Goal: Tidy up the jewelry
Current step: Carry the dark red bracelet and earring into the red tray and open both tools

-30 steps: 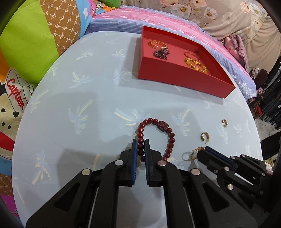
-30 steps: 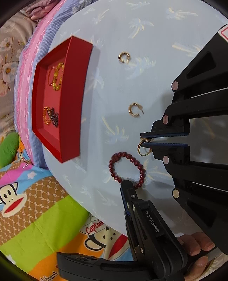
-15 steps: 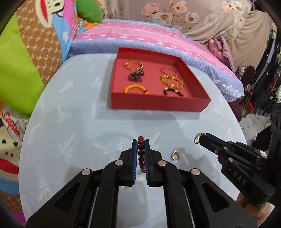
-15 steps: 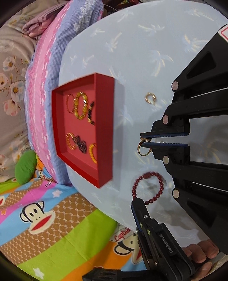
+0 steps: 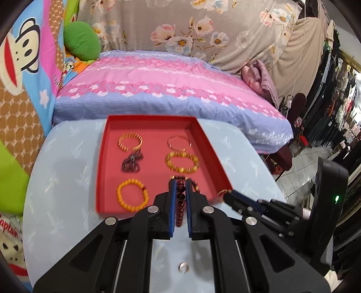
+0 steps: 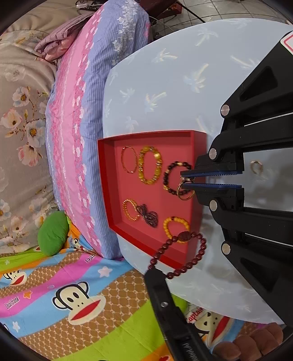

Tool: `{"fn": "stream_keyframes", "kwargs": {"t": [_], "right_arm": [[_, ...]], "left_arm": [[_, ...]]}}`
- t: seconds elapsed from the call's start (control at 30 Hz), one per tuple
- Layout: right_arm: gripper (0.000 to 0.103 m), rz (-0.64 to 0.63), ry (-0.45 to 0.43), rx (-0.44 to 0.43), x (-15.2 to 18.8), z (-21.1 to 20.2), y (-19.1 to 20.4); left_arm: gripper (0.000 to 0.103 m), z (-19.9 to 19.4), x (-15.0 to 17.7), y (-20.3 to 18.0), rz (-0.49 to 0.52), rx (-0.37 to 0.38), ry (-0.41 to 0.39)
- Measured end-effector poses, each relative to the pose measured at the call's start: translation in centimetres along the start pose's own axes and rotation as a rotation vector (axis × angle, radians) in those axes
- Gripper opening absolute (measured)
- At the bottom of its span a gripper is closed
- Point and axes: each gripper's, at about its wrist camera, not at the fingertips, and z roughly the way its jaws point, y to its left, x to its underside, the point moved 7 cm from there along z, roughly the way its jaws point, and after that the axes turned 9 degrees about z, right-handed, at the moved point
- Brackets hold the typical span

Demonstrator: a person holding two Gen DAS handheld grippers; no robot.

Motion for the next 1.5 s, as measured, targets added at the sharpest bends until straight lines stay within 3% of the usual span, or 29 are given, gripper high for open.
{"fn": "stream_keyframes", "kwargs": {"t": [0.13,0.37,0.63,1.1,1.27,1.5], "right_arm": [[0.005,0.008,-0.007,0.004,-1.8,1.6,-0.2],[0.005,0.017,0.032,0.018,-3.5,6.1,-0.5],[0.005,0.001,0.074,0.020,-3.5,9.4,0.0],[0.006,-0.050,0.110,0.020,-3.1,12.4,2.6],[0.015,-0.055,0.088,0.028,-3.3,11.9,2.7],[0.016,-0.031,0.071,0.025,-3.4,10.5,2.1]], "left_arm": [[0.008,3.0,-2.0,0.8,-0.023,0.017,0.007],[0.007,8.4,-1.7,3.0,-0.104,0.075,0.051],[0.007,12.7,0.8,6.3,-0.149,0.016,0.127],[0.008,13.0,1.9,8.3,-0.080,-0.161,0.148],[0.024,12.3,1.7,8.4,-0.084,-0.177,0.116],[0.025,11.1,1.7,8.4,-0.093,-0.183,0.100]]}}
